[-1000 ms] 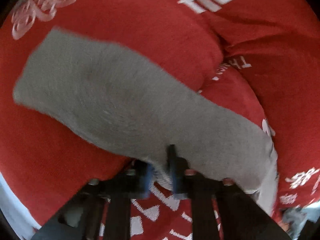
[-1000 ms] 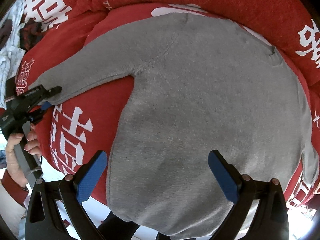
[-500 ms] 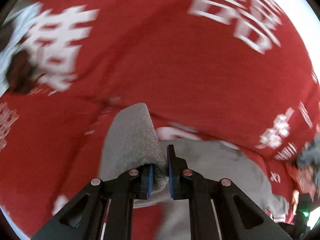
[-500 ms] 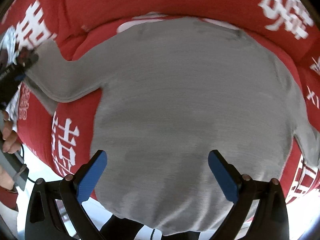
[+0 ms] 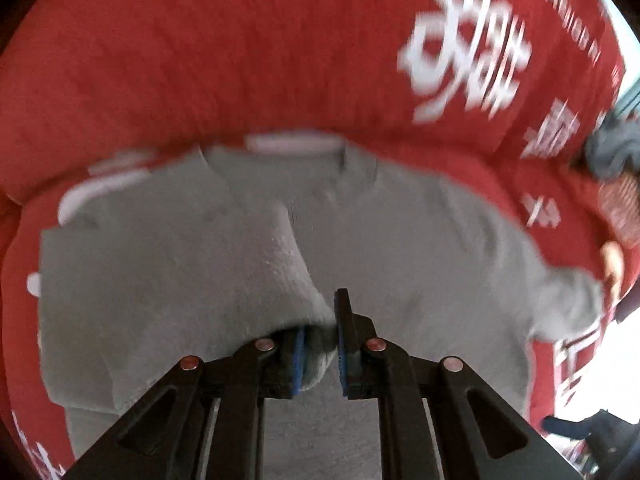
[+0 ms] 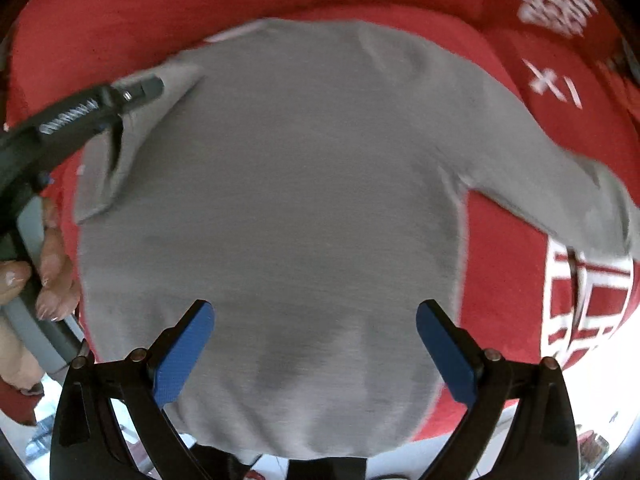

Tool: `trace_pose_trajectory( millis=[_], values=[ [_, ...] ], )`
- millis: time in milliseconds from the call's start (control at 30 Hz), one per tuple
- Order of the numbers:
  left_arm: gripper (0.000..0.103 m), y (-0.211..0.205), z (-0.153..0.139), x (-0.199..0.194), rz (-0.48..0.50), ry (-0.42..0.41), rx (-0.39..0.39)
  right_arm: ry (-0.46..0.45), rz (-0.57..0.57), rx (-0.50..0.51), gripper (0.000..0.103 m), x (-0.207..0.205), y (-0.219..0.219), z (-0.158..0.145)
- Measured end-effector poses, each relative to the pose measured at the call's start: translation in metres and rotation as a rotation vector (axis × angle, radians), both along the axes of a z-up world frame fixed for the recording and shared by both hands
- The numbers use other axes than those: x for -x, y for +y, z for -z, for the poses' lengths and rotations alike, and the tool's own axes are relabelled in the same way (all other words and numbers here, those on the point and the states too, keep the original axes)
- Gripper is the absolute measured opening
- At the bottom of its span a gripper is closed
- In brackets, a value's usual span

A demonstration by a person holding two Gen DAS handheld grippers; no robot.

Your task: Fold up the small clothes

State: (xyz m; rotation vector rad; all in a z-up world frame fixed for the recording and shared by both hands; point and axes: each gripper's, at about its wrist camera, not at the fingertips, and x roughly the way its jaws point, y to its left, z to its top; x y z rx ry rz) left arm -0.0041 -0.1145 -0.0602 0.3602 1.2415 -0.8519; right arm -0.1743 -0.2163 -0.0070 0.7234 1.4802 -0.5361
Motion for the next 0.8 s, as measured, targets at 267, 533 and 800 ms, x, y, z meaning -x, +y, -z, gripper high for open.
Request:
trace_pose_trajectory(
  millis=[267,533,800],
  values=[
    [0.09,0.034,-0.025,0.011,0.008,-0.057,-0.046,-0.004,0.009,0.033,0.102,0.003,-0.02,0.001],
    [0.09,0.129,-0.036,-0.079,-0.22,0.009,-0.099,-0.174,-0.428,0.244,0.102,-0.105,0.024,-0.029],
    [0.09,0.174,0.021,-0.144,-0.362,0.046,-0.218,-0.131,-0.915,0.564,0.092,-0.187,0.103,0.015]
  ],
)
